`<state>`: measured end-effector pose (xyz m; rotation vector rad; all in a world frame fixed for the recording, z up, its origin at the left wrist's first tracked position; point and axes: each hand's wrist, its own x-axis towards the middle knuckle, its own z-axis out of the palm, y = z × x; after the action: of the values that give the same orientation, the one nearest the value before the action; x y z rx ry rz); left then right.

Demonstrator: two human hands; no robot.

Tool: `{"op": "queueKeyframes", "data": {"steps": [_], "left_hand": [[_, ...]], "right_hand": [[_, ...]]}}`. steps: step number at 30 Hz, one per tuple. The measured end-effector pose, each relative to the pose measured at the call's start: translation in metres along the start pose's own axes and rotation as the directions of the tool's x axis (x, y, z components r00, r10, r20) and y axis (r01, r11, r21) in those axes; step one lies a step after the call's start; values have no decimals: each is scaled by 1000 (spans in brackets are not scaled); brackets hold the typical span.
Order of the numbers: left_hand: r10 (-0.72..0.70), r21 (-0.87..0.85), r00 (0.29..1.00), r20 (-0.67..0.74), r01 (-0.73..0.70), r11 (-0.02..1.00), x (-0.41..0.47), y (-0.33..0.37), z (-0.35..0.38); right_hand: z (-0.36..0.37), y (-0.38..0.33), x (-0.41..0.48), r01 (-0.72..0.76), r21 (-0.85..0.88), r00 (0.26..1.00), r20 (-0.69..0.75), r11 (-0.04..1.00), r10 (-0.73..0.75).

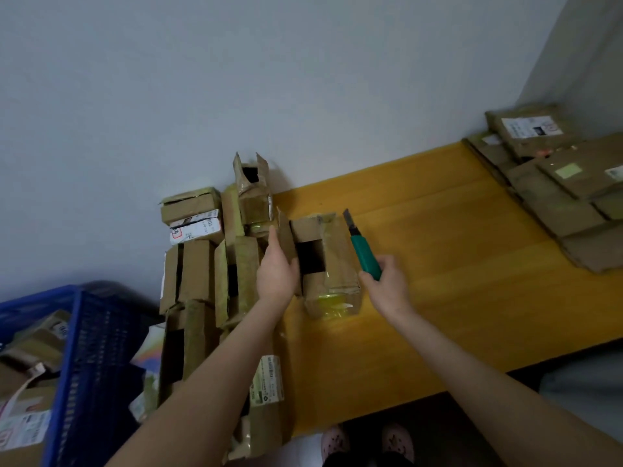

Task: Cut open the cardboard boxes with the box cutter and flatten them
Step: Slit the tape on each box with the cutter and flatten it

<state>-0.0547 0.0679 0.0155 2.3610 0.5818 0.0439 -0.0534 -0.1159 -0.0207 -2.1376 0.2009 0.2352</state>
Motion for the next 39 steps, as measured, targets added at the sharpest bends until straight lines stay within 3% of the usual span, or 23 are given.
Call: {"op": "queueKeyframes", "data": {"steps": [2,5,6,8,10,12,13,16,18,23,26,30,34,39], "left_hand": [[22,-46,1000,1,-21,999,0,-7,-2],[-138,-344,984,112,168,924,-3,-13,-2],[-172,-365,976,131,208,907,-5,-16,-2],[-179,-265,975,130,208,942,-6,-22,2],[-152,-12,984,89,154,988,-6,-27,4],[-29,220,996,80,11,975,-5,-28,6],[22,252,993,112,-50,966,-4,-28,9],[-44,79,973,226,27,997,-7,-22,16],[-88,45,969,229,80,996,-8,-22,20],[33,4,979,204,-34,999,-13,-25,16],[156,84,947,281,-186,979,-18,-34,9],[162,231,873,460,-294,928,-26,-48,8],[205,325,911,358,-327,887,-28,-48,17],[226,366,919,323,-341,866,-27,-44,17]], "right_hand": [[10,-2,-7,36,-107,999,10,994,-35],[23,-3,-12,-12,-156,1000,13,988,14],[25,-4,-12,-37,-164,999,9,986,39],[27,-5,-12,-50,-185,999,7,982,52],[30,-6,-12,-55,-196,998,6,979,57],[32,-7,-13,-62,-202,998,3,977,64],[33,-8,-14,-65,-207,998,0,976,66],[34,-8,-15,-65,-228,998,0,971,67],[33,-9,-14,-55,-236,998,11,970,59],[27,-8,-13,-41,-195,999,8,980,43],[12,-4,-23,24,-192,999,-21,981,-28],[-6,1,-58,183,-322,983,71,929,-169],[-10,1,-91,286,-429,958,163,857,-238],[-11,4,-108,313,-494,949,206,812,-240]]}}
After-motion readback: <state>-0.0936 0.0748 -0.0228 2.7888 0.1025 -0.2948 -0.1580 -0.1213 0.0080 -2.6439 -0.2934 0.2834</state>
